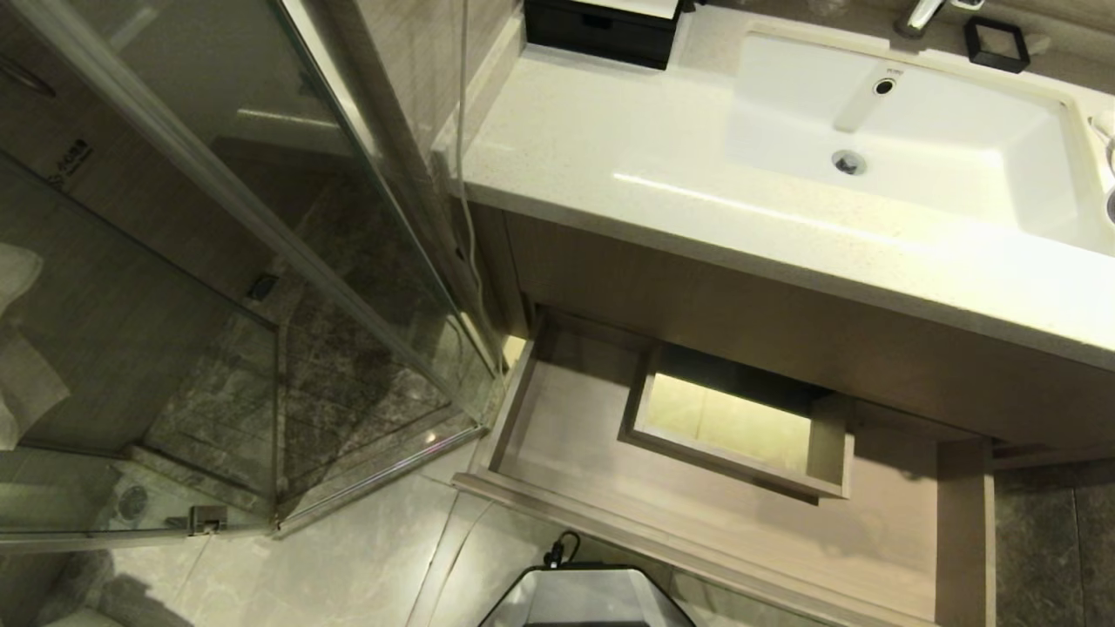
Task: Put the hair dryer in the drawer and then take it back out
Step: Pick up the hairdryer
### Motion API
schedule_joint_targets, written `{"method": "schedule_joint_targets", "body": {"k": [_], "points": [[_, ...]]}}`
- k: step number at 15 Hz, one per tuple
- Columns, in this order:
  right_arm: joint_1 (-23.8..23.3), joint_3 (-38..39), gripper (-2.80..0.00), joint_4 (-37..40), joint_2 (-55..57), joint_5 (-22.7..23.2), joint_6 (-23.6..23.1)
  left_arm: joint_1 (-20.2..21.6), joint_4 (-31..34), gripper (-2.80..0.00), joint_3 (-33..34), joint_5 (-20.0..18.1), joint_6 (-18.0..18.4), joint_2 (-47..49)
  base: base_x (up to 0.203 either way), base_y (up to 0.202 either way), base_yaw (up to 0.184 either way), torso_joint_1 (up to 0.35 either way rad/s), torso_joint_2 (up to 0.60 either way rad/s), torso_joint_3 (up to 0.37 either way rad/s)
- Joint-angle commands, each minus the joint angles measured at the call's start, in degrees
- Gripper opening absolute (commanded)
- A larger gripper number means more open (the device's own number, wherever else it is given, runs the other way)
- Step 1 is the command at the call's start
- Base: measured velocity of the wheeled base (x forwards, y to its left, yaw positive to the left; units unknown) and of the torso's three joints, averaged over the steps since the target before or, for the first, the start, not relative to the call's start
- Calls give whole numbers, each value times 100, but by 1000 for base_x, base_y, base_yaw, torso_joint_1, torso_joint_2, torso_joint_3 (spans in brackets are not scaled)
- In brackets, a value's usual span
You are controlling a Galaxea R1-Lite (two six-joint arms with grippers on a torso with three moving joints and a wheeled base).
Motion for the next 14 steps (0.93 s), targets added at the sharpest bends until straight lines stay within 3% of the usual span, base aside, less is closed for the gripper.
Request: {"method": "schedule_joint_targets", "body": {"k": [1,14], "points": [[6,229,-280,85,-222,-15,154,-1,-7,-280,6,-1,0,-2,-6,-10,-74,2,-5,3],[6,229,-280,302,-222,-8,152,4,-7,-280,0,-1,0,-2,-1,7,-167,2,3,1]]}}
